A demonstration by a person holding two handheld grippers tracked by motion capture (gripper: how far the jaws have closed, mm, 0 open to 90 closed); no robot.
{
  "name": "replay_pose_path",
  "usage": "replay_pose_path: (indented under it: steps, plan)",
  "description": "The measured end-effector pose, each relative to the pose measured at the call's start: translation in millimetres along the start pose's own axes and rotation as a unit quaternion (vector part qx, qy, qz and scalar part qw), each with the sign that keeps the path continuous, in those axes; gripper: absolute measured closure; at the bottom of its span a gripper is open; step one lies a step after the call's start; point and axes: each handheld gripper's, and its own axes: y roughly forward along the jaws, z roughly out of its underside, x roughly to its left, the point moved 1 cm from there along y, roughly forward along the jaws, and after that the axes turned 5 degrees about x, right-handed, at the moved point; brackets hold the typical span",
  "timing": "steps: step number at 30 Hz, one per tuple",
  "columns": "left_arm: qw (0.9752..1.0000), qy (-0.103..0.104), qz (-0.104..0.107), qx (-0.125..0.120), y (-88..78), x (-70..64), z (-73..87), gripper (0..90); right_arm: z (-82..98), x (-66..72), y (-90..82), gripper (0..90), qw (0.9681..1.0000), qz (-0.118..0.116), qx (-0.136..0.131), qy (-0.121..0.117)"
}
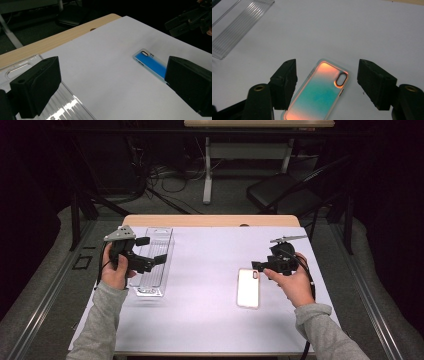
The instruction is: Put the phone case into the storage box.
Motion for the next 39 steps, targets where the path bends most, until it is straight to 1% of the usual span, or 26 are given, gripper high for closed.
replay_pose_path:
  steps: [3,5,7,9,13,17,21,27,29,30,32,33,36,38,39]
  plan:
    - [1.0000,-0.001,0.002,0.003,2.6,0.6,0.9,0.8,-1.5,-1.0,2.9,33.6,1.0000,0.005,0.005,0.001]
    - [1.0000,0.002,0.003,0.006,3.6,0.3,1.2,0.8,-3.0,-2.4,6.1,33.9,1.0000,0.008,0.006,0.000]
    - [1.0000,0.000,0.006,0.003,4.5,-0.8,2.1,0.8,-4.2,-3.5,8.4,33.9,0.9999,0.009,0.010,0.009]
    - [1.0000,-0.001,0.008,0.004,4.9,-0.6,3.2,0.8,-5.0,-5.0,10.9,34.9,0.9997,0.011,0.015,0.013]
    - [0.9998,-0.011,0.013,0.006,7.7,1.0,6.2,0.6,-6.0,-8.0,15.5,36.7,0.9994,0.023,0.025,0.013]
    - [0.9998,-0.009,0.014,0.012,8.7,1.3,7.1,0.5,-6.6,-9.5,17.7,37.0,0.9992,0.023,0.030,0.016]
    - [0.9998,-0.013,0.006,0.014,8.6,2.0,7.9,0.5,-7.9,-12.4,20.8,36.9,0.9988,0.025,0.038,0.020]
    - [0.9996,-0.021,0.004,0.018,9.2,4.2,9.8,0.5,-9.1,-15.2,30.3,37.0,0.9977,0.032,0.056,0.018]
    - [0.9996,-0.020,0.001,0.018,9.9,4.6,10.5,0.5,-8.7,-15.2,34.3,37.0,0.9972,0.039,0.062,0.016]
    - [0.9996,-0.021,0.000,0.018,10.4,4.8,10.9,0.5,-8.5,-14.9,38.9,37.1,0.9965,0.044,0.069,0.015]
    - [0.9995,-0.024,-0.001,0.018,11.0,4.7,11.5,0.5,-8.4,-14.5,40.1,37.3,0.9961,0.046,0.073,0.017]
    - [0.9996,-0.022,-0.001,0.018,11.0,5.2,11.7,0.5,-8.4,-13.5,44.0,38.2,0.9957,0.049,0.078,0.014]
    - [0.9996,-0.022,-0.003,0.020,10.5,5.7,12.2,0.5,-8.2,-12.4,46.4,38.9,0.9952,0.051,0.083,0.012]
    - [0.9995,-0.022,-0.005,0.021,10.2,6.1,12.6,0.5,-8.1,-11.5,49.1,40.7,0.9951,0.050,0.086,0.005]
    - [0.9995,-0.022,-0.005,0.021,10.1,6.3,12.8,0.5,-7.8,-10.8,50.6,40.7,0.9952,0.050,0.083,0.005]
